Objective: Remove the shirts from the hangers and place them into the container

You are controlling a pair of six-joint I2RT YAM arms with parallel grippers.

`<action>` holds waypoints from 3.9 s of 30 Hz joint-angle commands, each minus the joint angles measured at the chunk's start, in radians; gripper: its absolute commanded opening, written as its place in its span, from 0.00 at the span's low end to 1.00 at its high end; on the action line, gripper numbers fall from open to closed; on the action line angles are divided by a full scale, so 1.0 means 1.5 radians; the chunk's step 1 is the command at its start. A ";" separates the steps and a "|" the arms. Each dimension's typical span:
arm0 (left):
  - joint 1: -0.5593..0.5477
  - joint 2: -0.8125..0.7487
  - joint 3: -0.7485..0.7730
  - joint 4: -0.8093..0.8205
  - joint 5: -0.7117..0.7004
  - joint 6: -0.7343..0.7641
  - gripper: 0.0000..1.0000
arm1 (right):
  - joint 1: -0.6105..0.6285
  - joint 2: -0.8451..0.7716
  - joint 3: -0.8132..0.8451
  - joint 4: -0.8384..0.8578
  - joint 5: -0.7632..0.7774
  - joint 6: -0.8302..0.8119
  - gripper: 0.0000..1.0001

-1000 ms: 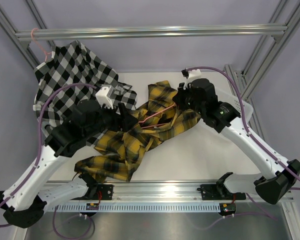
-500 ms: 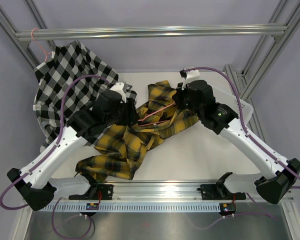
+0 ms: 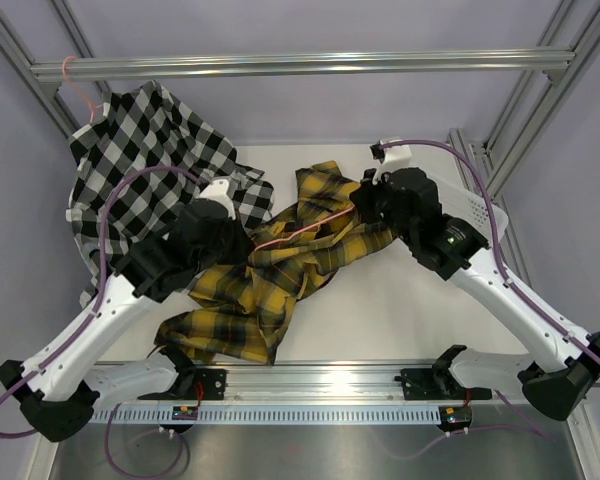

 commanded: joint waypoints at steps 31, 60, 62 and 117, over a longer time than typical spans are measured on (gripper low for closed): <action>0.033 -0.099 -0.063 0.191 -0.031 0.063 0.99 | 0.003 -0.105 -0.070 0.090 -0.446 -0.009 0.00; 0.041 -0.279 -0.192 0.052 -0.092 0.137 0.99 | 0.013 -0.035 0.079 0.085 -0.423 0.009 0.00; 0.041 -0.311 -0.206 0.047 -0.123 0.129 0.99 | 0.013 -0.029 0.095 0.065 -0.391 -0.018 0.00; 0.031 -0.075 0.017 -0.080 0.303 0.315 0.00 | 0.063 0.103 0.149 0.042 -0.312 -0.120 0.00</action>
